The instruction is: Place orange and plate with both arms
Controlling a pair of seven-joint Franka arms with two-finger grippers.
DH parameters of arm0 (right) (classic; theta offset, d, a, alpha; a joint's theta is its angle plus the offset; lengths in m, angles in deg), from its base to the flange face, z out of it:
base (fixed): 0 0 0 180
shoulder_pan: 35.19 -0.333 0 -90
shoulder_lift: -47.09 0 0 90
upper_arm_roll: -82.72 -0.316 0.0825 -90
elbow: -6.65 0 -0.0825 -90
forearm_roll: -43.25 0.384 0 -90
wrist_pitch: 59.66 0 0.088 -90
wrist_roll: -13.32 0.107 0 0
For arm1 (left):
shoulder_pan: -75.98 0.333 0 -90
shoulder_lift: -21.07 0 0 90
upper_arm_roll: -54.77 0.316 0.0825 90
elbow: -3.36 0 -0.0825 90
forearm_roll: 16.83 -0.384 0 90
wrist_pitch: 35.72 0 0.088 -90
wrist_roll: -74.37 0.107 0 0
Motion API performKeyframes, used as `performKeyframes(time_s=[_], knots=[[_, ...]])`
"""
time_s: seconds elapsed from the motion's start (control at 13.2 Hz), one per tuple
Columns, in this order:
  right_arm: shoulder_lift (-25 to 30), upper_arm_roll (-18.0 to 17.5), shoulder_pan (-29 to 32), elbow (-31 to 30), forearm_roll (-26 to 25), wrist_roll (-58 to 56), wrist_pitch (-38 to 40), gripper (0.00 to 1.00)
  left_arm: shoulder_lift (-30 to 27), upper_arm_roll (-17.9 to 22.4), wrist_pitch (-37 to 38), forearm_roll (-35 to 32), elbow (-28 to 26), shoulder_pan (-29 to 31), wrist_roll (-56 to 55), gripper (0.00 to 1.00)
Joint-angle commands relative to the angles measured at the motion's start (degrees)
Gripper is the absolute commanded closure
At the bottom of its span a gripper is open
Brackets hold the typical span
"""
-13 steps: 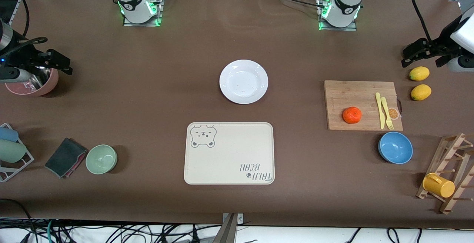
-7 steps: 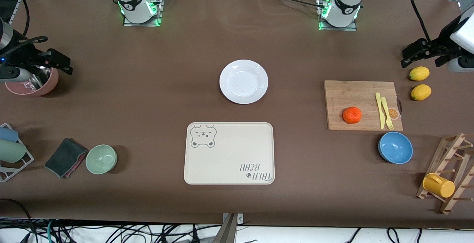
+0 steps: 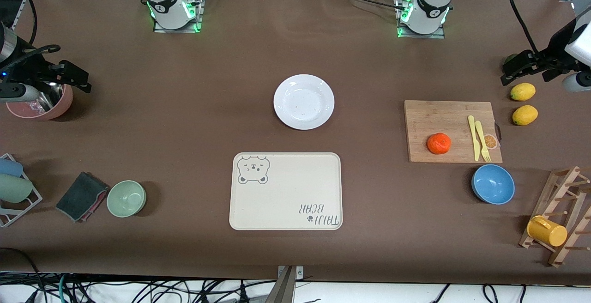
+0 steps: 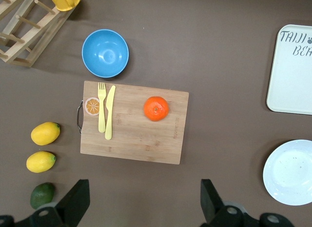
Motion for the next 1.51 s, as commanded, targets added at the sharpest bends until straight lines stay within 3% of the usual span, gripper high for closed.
performKeyframes(time_s=[0.0, 0.98, 1.29, 1.44], knots=[[0.7, -0.5, 0.3, 0.3, -0.5, -0.1, 1.2, 0.00, 0.7, -0.2, 1.3, -1.5, 1.7, -0.1, -0.6, 0.00], [0.7, -0.5, 0.3, 0.5, -0.6, -0.1, 2.4, 0.00, 0.9, -2.2, 0.4, -1.5, 0.1, 0.8, 0.2, 0.00], [0.7, -0.5, 0.3, 0.5, -0.6, -0.1, 2.4, 0.00, 2.7, -2.2, -3.7, -1.5, -8.1, 1.6, 0.2, 0.00], [0.7, -0.4, 0.3, 0.5, -0.6, -0.2, 2.4, 0.00, 4.1, -2.1, -5.5, -0.9, -9.7, 2.4, 0.4, 0.00]])
